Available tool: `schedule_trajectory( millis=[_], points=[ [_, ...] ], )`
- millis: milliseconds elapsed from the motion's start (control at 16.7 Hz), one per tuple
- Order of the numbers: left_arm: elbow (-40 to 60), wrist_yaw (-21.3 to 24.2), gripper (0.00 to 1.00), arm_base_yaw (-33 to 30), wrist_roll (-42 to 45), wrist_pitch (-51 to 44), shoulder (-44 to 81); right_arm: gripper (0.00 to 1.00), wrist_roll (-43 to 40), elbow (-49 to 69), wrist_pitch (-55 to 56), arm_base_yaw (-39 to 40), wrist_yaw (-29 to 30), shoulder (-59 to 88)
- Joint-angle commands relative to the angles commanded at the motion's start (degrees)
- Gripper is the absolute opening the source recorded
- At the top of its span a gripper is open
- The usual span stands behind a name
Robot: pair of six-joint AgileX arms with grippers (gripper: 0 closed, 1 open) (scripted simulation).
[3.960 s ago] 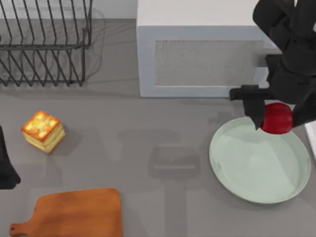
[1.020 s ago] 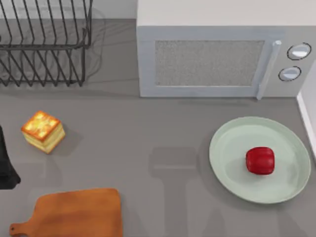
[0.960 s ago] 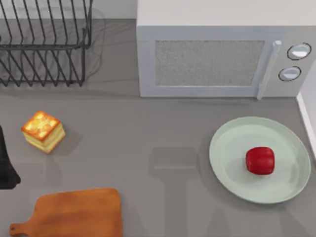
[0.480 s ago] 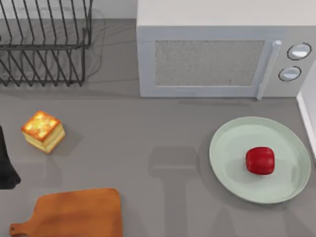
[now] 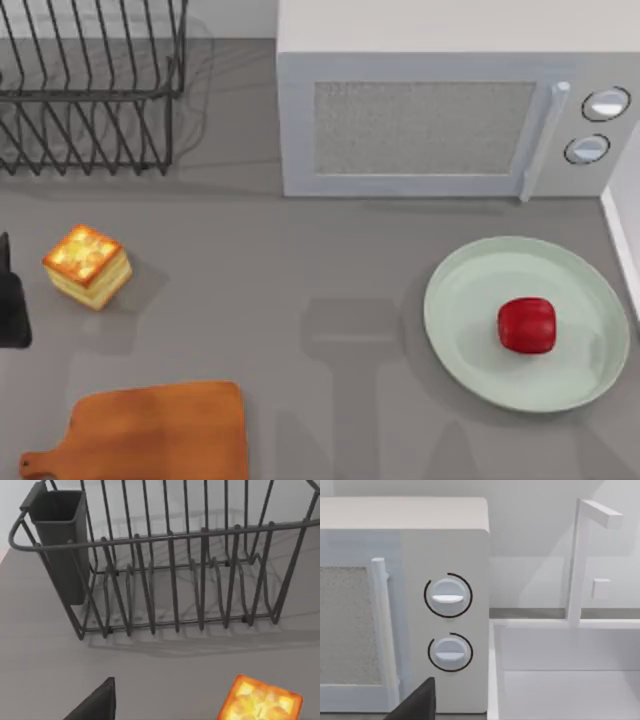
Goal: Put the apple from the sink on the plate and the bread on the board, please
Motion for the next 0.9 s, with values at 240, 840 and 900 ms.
schedule_trajectory(
  millis=[240, 840, 900],
  points=[
    [16.1, 0.1, 1.00, -1.5, 4.7, -12.0, 23.9, 1.00, 0.0, 0.0, 0.0, 0.0, 0.0, 0.0],
    [54.0, 0.2, 1.00, -4.8, 15.9, -40.4, 76.6, 1.00, 0.0, 0.0, 0.0, 0.0, 0.0, 0.0],
    [56.8, 0.2, 1.00, -5.0, 16.7, -42.3, 80.3, 1.00, 0.0, 0.0, 0.0, 0.0, 0.0, 0.0]
  ],
)
